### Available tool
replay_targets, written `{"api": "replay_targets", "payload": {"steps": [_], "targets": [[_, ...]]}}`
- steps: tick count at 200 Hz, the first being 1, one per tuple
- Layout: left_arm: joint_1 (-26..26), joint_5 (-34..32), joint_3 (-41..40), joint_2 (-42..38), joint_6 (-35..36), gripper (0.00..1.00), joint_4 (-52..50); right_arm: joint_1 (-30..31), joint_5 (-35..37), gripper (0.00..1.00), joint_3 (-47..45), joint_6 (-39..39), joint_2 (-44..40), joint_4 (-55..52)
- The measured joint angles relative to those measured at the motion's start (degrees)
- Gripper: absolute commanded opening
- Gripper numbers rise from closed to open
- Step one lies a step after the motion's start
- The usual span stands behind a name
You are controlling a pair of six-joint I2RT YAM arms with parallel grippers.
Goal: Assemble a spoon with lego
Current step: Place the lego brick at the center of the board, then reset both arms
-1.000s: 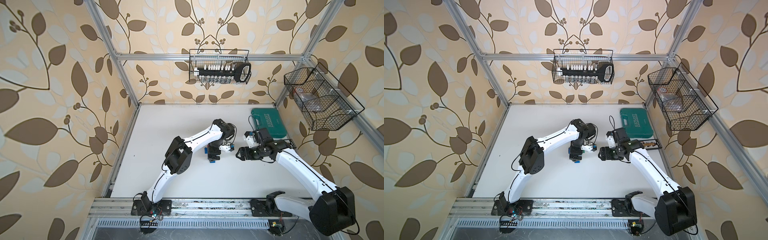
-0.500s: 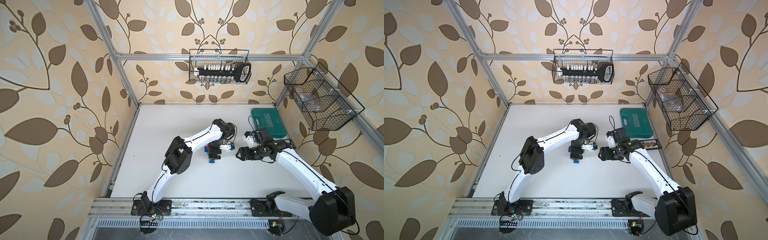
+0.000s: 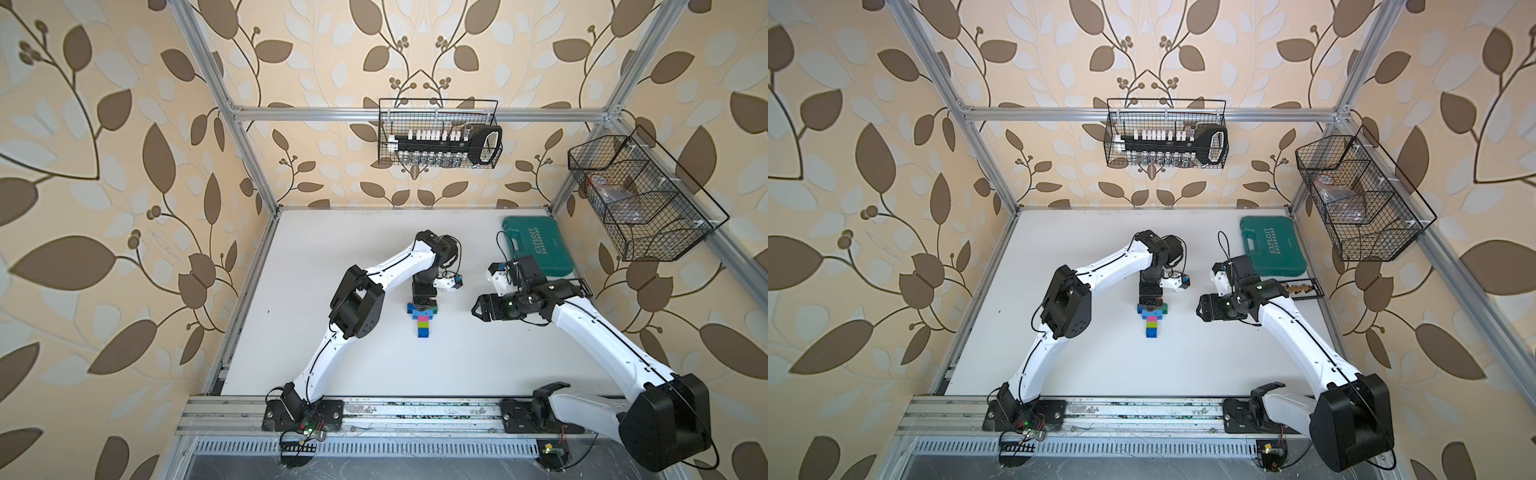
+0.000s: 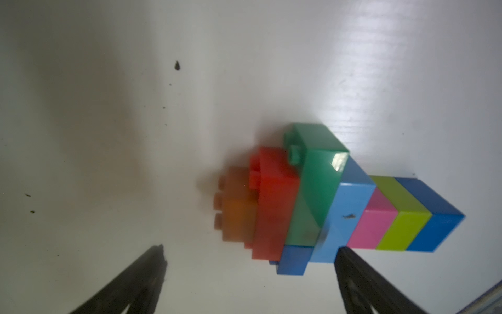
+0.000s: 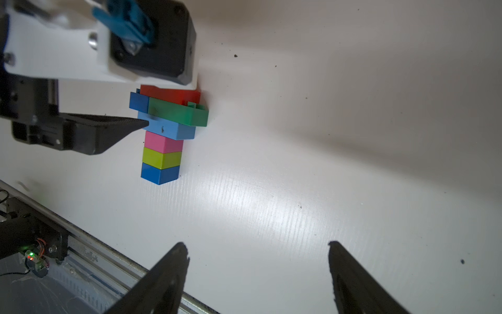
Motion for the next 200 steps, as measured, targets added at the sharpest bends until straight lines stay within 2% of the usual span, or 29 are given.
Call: {"api": "replay_targets", "payload": {"steps": [33, 37, 40, 42, 61, 75, 105, 119, 128, 160, 186, 200], "targets": [[1.9, 0.4, 1.7, 0.0, 0.3, 0.99, 0.3, 0.0, 0.7, 0.85, 0.0, 0.0, -0.1, 0.3], [2.2, 0.6, 2.2, 0.0, 0.2, 0.99, 0.6, 0.0, 1.1, 0.87, 0.0, 0.3, -0.2, 0.4], [2.4, 0.7, 2.5, -0.1, 0.1, 0.99, 0.9, 0.0, 1.3, 0.96, 0.0, 0.2, -0.3, 0.5], [2.7, 0.8, 2.7, -0.2, 0.1, 0.99, 1.2, 0.0, 1.6, 0.98, 0.0, 0.5, -0.4, 0.6], [6.0, 3.4, 2.5, -3.0, -2.3, 0.99, 5.6, -0.1, 3.8, 0.98, 0.0, 1.0, -2.3, 2.1], [10.4, 7.0, -1.7, -8.5, -6.0, 0.99, 12.7, -0.2, 6.7, 0.98, -0.1, 1.8, -4.3, 4.1], [26.1, 17.7, -26.7, -32.4, -20.6, 0.99, 38.4, -0.2, 15.1, 0.98, -3.9, 2.4, -9.7, 12.4], [34.2, 18.8, -37.8, -42.6, -27.5, 0.99, 49.9, -0.2, 19.9, 0.98, -7.8, 1.8, -12.4, 17.7], [37.5, 17.9, -43.3, -47.3, -31.1, 0.99, 55.2, -0.2, 23.3, 0.98, -10.9, 1.3, -13.9, 21.5], [37.8, 8.9, -60.8, -55.5, -38.7, 0.99, 69.5, -0.3, 37.6, 0.98, -20.4, 0.2, -13.5, 35.6], [39.6, 1.2, -81.4, -64.9, -40.1, 0.99, 77.8, -0.9, 46.1, 0.98, -25.6, -0.8, -10.3, 46.7], [41.4, -4.0, -89.0, -70.9, -40.1, 0.99, 79.4, -1.2, 48.8, 0.98, -27.6, -1.7, -8.5, 53.0]]}}
